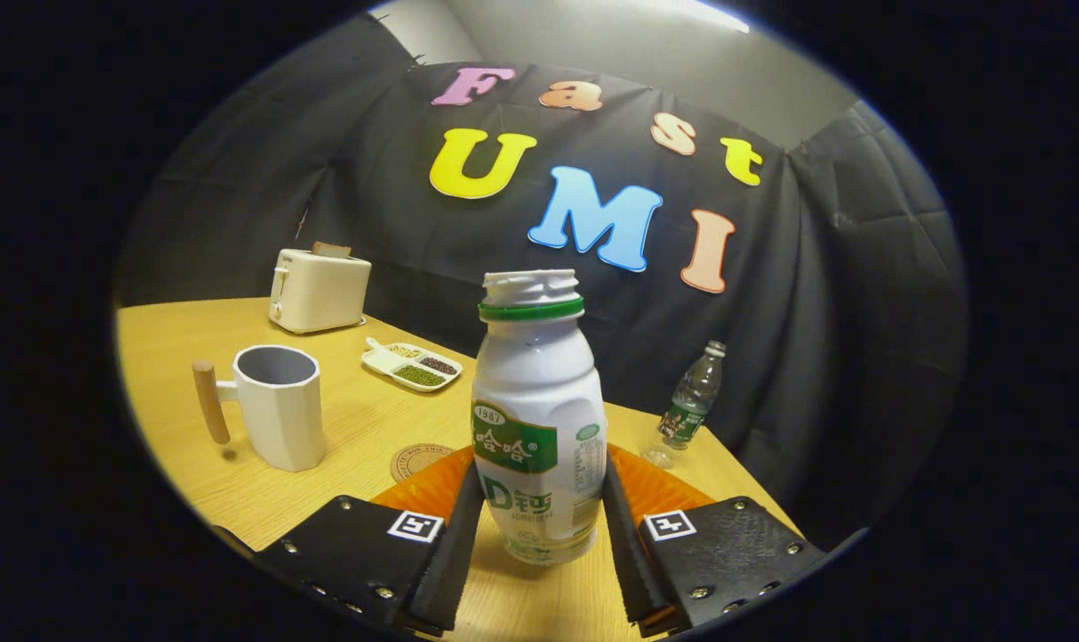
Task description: Take the bottle from table, then pour the juice into the cup, finally place the bottle on the coaster
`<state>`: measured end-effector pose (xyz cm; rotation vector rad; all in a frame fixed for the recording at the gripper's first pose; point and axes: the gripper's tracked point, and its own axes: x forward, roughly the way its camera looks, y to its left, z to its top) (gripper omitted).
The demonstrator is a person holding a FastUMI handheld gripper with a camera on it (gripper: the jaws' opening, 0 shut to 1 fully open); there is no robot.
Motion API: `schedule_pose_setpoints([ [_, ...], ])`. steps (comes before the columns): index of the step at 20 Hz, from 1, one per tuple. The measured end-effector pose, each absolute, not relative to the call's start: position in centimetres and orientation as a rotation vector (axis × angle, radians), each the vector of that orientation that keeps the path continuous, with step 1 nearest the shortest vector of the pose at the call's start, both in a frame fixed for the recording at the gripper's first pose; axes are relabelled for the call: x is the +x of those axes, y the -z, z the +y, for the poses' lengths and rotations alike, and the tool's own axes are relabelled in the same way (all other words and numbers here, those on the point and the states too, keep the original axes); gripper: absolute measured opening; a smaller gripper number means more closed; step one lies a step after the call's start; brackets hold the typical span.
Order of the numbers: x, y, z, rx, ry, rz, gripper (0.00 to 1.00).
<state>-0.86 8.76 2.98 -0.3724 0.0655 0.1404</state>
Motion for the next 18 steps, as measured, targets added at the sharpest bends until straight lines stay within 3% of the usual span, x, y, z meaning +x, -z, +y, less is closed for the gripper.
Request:
schedule_pose_setpoints([
  [18, -0.7, -6.8, 9.3, -0.864, -0.121, 0.009, 0.67],
])
